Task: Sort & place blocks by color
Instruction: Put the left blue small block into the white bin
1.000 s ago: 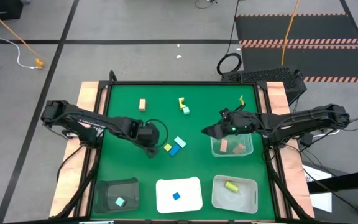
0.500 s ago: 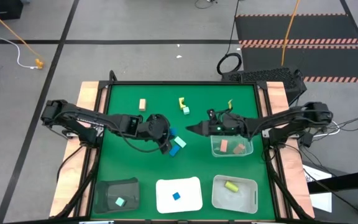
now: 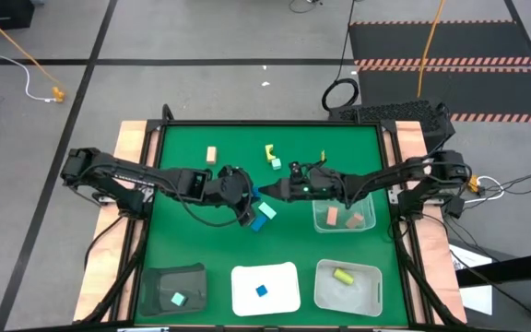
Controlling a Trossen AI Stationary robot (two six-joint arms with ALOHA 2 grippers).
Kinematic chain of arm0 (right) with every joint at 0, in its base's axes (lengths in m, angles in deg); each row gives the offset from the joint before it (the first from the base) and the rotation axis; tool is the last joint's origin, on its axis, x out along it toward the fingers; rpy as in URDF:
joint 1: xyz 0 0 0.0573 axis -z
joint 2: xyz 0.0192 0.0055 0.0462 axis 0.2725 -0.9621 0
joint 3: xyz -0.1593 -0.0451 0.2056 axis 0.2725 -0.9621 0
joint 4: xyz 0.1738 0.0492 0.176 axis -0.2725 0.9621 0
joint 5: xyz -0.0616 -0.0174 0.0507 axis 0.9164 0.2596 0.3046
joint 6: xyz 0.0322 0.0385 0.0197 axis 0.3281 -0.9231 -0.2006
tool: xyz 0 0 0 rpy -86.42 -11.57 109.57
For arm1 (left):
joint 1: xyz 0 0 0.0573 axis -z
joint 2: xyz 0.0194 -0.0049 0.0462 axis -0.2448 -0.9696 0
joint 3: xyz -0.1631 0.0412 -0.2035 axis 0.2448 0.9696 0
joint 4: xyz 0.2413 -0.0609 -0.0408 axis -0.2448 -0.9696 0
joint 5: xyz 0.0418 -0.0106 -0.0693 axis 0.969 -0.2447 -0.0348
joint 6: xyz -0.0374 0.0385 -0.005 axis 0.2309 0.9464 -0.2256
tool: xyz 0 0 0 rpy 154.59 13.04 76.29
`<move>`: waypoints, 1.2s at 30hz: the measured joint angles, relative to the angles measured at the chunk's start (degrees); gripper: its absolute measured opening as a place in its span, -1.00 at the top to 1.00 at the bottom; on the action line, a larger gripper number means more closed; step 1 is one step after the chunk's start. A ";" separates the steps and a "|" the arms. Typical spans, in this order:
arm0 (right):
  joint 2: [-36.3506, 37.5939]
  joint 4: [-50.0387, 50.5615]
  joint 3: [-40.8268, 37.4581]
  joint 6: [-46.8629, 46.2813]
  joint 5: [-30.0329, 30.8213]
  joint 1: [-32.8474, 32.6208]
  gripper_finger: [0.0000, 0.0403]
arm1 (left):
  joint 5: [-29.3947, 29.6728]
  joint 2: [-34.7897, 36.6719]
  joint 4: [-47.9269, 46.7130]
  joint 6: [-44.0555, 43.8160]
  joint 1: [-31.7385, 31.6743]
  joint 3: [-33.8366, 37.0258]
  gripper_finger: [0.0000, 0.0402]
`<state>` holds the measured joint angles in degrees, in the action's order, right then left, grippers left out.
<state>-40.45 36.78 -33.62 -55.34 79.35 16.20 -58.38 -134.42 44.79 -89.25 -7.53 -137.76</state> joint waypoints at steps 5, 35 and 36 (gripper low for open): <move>-3.01 -0.06 2.86 0.17 -0.23 0.28 -0.25 | -0.02 0.00 0.22 1.14 -1.47 0.02 0.34; -5.04 2.11 4.81 1.44 -3.06 2.82 0.66 | 2.07 -0.02 0.64 11.54 -2.87 -0.02 0.04; -5.04 2.10 4.81 1.65 -3.41 3.04 0.66 | 2.19 -0.02 0.63 10.82 -2.79 -0.02 0.04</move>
<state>-45.49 38.89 -28.81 -53.70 75.94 19.24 -56.19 -134.44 45.42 -78.44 -10.31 -137.78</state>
